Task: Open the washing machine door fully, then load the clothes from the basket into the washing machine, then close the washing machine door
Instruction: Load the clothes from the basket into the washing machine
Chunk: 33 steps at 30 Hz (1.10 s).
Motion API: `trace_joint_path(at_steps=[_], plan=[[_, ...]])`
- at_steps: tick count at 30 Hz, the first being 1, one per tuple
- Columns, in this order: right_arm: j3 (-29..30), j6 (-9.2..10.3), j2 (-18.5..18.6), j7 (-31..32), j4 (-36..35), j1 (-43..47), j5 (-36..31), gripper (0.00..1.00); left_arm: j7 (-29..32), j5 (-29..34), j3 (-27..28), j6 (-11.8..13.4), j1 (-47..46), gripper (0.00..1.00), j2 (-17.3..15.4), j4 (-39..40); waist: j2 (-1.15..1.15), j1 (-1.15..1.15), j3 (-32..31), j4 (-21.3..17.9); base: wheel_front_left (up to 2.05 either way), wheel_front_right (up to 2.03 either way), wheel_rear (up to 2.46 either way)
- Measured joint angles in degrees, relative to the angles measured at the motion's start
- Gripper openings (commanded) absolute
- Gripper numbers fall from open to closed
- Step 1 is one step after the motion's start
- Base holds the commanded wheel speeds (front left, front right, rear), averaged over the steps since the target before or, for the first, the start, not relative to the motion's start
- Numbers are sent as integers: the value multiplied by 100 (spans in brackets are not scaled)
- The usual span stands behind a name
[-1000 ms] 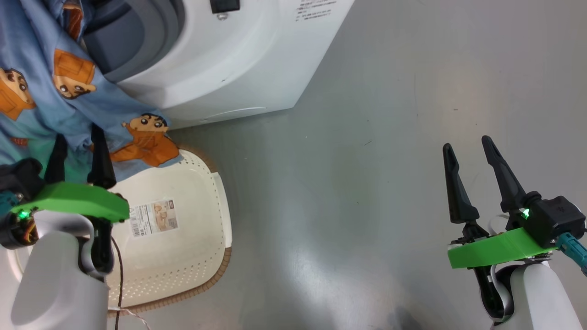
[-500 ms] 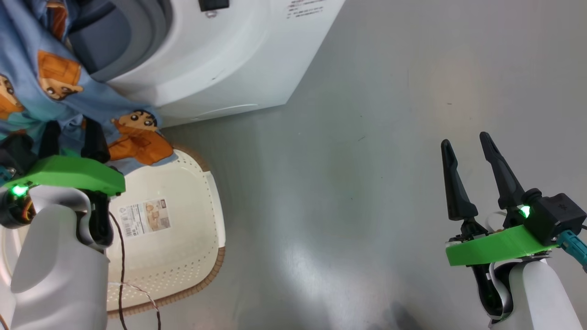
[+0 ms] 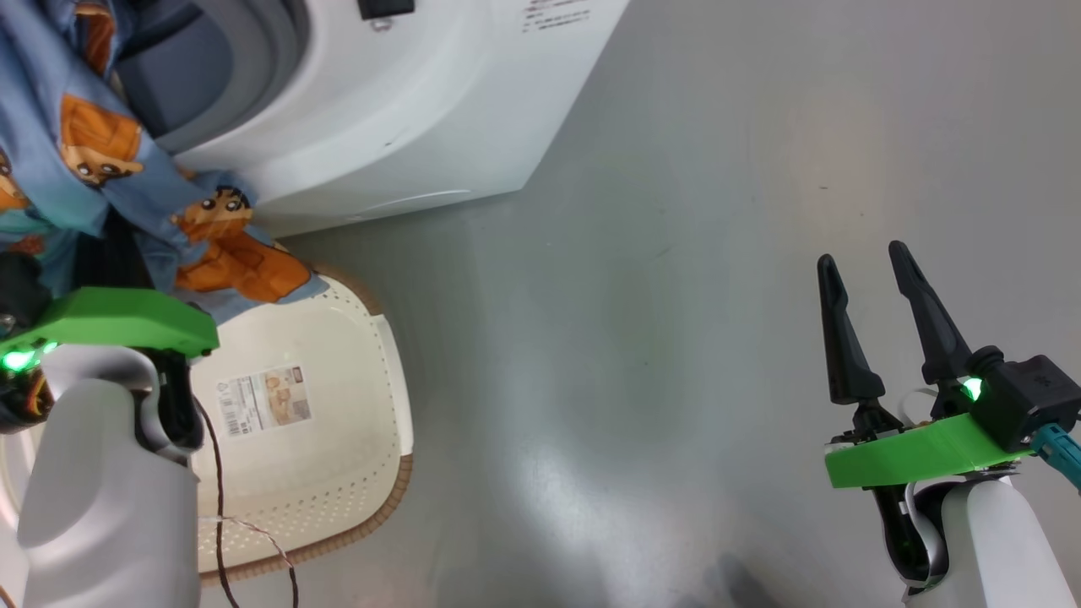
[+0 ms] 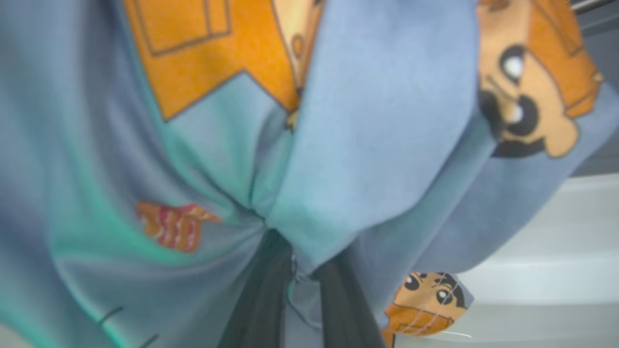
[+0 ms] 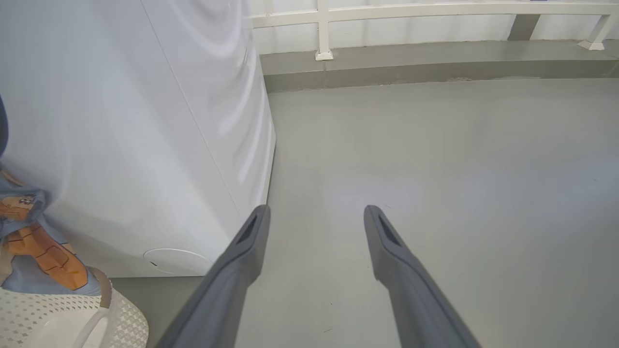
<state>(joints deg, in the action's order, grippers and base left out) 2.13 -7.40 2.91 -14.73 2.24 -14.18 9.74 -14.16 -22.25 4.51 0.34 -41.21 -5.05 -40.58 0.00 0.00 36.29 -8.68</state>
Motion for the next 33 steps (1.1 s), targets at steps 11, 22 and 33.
trace_joint_path(at_steps=[11,22,33], plan=[[44,-1,0,0,19,2,1,100,-30,62,138,115,814,0,202,1510,0,0,-150,288,0,0,0],[9,0,0,0,42,2,64,100,687,359,-112,558,1150,0,142,3464,0,0,-245,298,0,0,0],[-339,0,-2,0,145,5,169,100,996,443,-93,637,-505,0,-223,2309,0,0,-264,-39,0,0,0]])
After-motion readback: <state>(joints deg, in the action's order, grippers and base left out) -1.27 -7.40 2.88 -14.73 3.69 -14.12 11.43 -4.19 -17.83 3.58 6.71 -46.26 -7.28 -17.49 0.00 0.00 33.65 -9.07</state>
